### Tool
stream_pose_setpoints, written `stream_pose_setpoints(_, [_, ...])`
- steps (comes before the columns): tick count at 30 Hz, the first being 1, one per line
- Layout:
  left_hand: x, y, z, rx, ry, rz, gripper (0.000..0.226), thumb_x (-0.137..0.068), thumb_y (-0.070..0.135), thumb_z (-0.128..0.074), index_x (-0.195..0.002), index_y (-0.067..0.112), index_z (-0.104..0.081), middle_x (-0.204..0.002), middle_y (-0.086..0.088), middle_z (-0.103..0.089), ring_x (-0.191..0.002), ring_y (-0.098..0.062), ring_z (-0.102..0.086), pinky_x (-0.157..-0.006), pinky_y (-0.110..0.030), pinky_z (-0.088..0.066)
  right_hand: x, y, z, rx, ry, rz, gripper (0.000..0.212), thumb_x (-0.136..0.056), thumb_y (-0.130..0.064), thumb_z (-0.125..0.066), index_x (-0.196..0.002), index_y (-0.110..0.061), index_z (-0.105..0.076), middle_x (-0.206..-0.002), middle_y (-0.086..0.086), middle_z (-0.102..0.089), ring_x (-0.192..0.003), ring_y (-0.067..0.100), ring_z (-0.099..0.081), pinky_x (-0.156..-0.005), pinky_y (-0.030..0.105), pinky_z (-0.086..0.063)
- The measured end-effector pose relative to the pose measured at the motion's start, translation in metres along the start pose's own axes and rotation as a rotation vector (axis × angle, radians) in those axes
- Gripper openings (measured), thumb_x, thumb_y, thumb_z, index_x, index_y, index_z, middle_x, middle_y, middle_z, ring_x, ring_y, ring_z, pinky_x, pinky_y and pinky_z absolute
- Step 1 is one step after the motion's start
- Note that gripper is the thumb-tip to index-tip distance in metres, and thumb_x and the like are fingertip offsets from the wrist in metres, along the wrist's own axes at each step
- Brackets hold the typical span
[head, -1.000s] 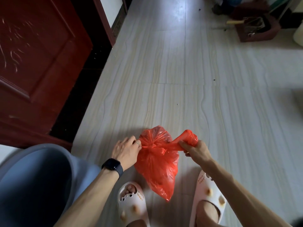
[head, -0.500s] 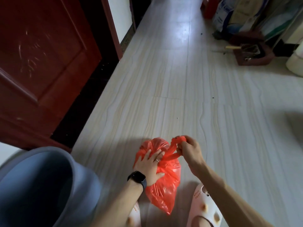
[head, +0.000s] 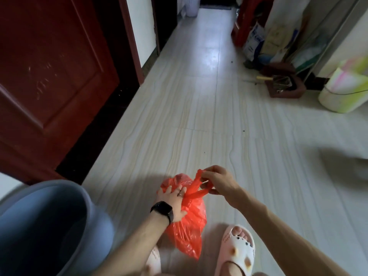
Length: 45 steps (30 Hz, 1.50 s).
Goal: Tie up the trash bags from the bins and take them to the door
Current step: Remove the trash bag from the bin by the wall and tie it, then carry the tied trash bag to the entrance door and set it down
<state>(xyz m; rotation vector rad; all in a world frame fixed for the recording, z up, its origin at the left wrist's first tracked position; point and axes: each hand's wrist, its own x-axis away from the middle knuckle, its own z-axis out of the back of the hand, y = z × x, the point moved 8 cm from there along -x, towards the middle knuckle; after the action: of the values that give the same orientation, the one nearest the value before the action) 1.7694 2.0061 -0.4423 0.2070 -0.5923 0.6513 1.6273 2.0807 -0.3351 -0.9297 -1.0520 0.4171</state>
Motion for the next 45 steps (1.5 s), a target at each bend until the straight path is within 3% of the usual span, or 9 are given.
stream_pose_setpoints(3, [0.013, -0.005, 0.030, 0.138, 0.027, -0.021, 0.073, -0.079, 0.060, -0.054, -0.143, 0.025, -0.044, -0.147, -0.006, -0.047, -0.132, -0.031, -0.046, -0.107, -0.042, -0.041, 0.011, -0.031, -0.002, 0.042, -0.029, 0.084, 0.009, -0.088, -0.012, -0.068, -0.095, -0.009, -0.063, -0.083, 0.009, -0.070, -0.068, 0.017, -0.067, -0.063, 0.030, -0.048])
stream_pose_setpoints(6, [0.046, -0.014, 0.065, 0.190, 0.034, -0.001, 0.056, -0.080, 0.051, -0.048, -0.127, 0.020, -0.058, -0.124, -0.010, -0.065, -0.113, -0.033, -0.061, -0.091, -0.038, -0.050, 0.038, -0.054, -0.005, 0.079, -0.018, 0.143, 0.013, -0.086, -0.006, -0.069, -0.097, -0.009, -0.063, -0.087, 0.016, -0.073, -0.069, 0.019, -0.064, -0.059, 0.029, -0.047])
stream_pose_setpoints(11, [0.099, -0.035, 0.128, 0.266, 0.171, 0.089, 0.053, -0.092, 0.050, -0.047, -0.141, 0.031, -0.047, -0.142, 0.000, -0.053, -0.125, -0.023, -0.055, -0.099, -0.036, -0.048, 0.063, -0.082, -0.006, 0.018, 0.029, 0.228, 0.026, -0.087, 0.000, -0.066, -0.112, 0.002, -0.060, -0.100, 0.021, -0.075, -0.066, 0.017, -0.063, -0.047, 0.020, -0.044])
stream_pose_setpoints(17, [0.151, -0.029, 0.211, 0.272, 0.441, -0.017, 0.050, -0.095, 0.048, -0.047, -0.142, 0.032, -0.044, -0.145, 0.004, -0.049, -0.131, -0.018, -0.049, -0.101, -0.034, -0.045, 0.084, -0.124, 0.026, -0.090, 0.141, 0.337, 0.022, -0.086, -0.003, -0.067, -0.108, -0.006, -0.063, -0.093, 0.011, -0.077, -0.076, 0.019, -0.067, -0.062, 0.028, -0.050])
stream_pose_setpoints(25, [0.096, -0.038, 0.266, 0.222, 0.598, -0.037, 0.044, -0.094, 0.045, -0.046, -0.136, 0.035, -0.048, -0.139, 0.009, -0.054, -0.124, -0.017, -0.052, -0.090, -0.034, -0.048, 0.039, -0.161, 0.064, -0.134, 0.261, 0.445, 0.015, -0.086, -0.007, -0.067, -0.098, -0.016, -0.070, -0.082, 0.001, -0.078, -0.069, 0.011, -0.067, -0.055, 0.022, -0.047])
stream_pose_setpoints(31, [-0.036, -0.054, 0.260, 0.150, 0.521, -0.006, 0.034, -0.095, 0.041, -0.044, -0.126, 0.034, -0.057, -0.131, 0.010, -0.060, -0.120, -0.016, -0.054, -0.090, -0.032, -0.043, -0.056, -0.147, 0.068, -0.065, 0.314, 0.445, 0.015, -0.084, -0.007, -0.066, -0.093, -0.019, -0.071, -0.077, -0.001, -0.077, -0.066, 0.010, -0.069, -0.065, 0.035, -0.054])
stream_pose_setpoints(38, [-0.147, -0.052, 0.244, 0.198, 0.319, 0.025, 0.031, -0.094, 0.039, -0.043, -0.120, 0.034, -0.061, -0.122, 0.009, -0.065, -0.115, -0.018, -0.060, -0.094, -0.035, -0.045, -0.141, -0.151, 0.081, -0.043, 0.333, 0.353, 0.015, -0.079, -0.012, -0.068, -0.088, -0.024, -0.072, -0.077, -0.004, -0.077, -0.074, 0.012, -0.070, -0.075, 0.039, -0.056])
stream_pose_setpoints(40, [-0.148, -0.041, 0.260, 0.173, 0.270, 0.014, 0.030, -0.092, 0.039, -0.044, -0.116, 0.036, -0.062, -0.121, 0.009, -0.065, -0.115, -0.018, -0.060, -0.095, -0.035, -0.045, -0.133, -0.167, 0.101, -0.051, 0.358, 0.315, 0.015, -0.078, -0.015, -0.069, -0.087, -0.026, -0.072, -0.080, -0.003, -0.077, -0.077, 0.014, -0.071, -0.075, 0.036, -0.057])
stream_pose_setpoints(45, [-0.108, -0.003, 0.392, 0.165, 0.224, -0.098, 0.031, -0.094, 0.038, -0.043, -0.118, 0.038, -0.062, -0.123, 0.013, -0.063, -0.115, -0.016, -0.060, -0.094, -0.034, -0.047, -0.069, -0.262, 0.181, -0.086, 0.448, 0.228, 0.015, -0.074, -0.024, -0.070, -0.087, -0.030, -0.072, -0.084, -0.003, -0.077, -0.083, 0.016, -0.073, -0.071, 0.034, -0.055])
